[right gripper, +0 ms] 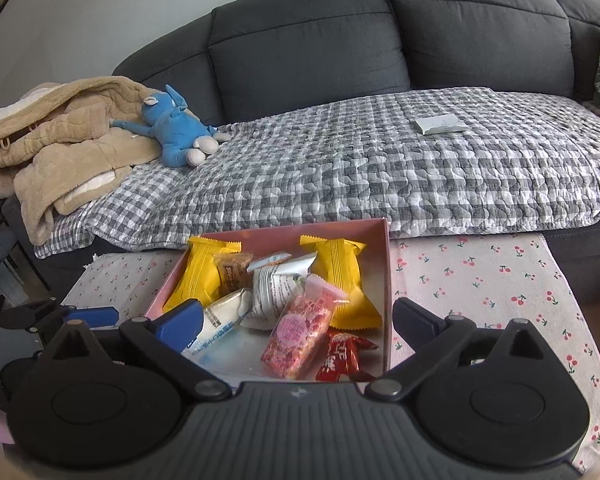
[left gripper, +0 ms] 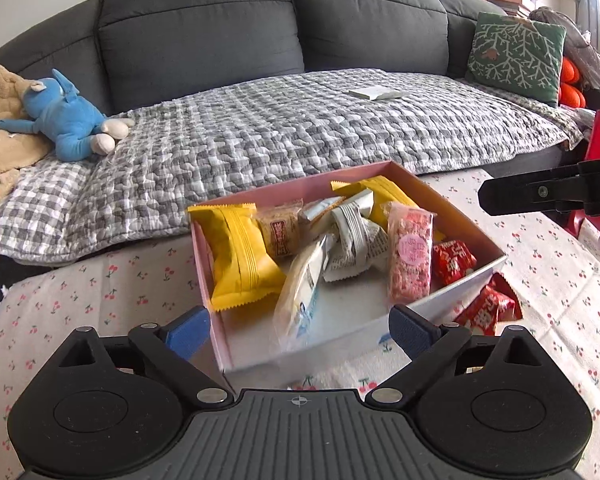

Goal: Organize snacks
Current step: 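Move both tools back over the remaining snacks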

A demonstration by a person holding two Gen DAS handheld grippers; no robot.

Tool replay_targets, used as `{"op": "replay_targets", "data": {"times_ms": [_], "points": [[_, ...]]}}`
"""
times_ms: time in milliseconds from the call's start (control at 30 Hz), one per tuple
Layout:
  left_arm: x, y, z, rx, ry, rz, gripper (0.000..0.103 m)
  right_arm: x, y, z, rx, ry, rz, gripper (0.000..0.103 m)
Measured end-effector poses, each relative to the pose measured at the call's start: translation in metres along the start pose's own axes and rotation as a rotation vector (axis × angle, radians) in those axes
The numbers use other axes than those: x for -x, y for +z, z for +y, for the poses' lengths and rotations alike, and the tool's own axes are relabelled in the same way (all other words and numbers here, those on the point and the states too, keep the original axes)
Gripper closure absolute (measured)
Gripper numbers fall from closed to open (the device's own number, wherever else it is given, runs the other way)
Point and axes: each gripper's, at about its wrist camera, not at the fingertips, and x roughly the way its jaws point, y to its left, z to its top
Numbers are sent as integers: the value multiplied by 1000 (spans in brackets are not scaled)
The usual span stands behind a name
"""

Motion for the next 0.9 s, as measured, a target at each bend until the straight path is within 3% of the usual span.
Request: {"op": "replay_targets", "data": {"times_ms": [533, 900], "points": [[46, -66, 2, 22, -45, 37, 5, 31, -54, 28, 103, 8, 32, 0], [55, -112, 9, -34, -163, 35, 5, 41, -109, 43, 251, 60, 61, 0]]}}
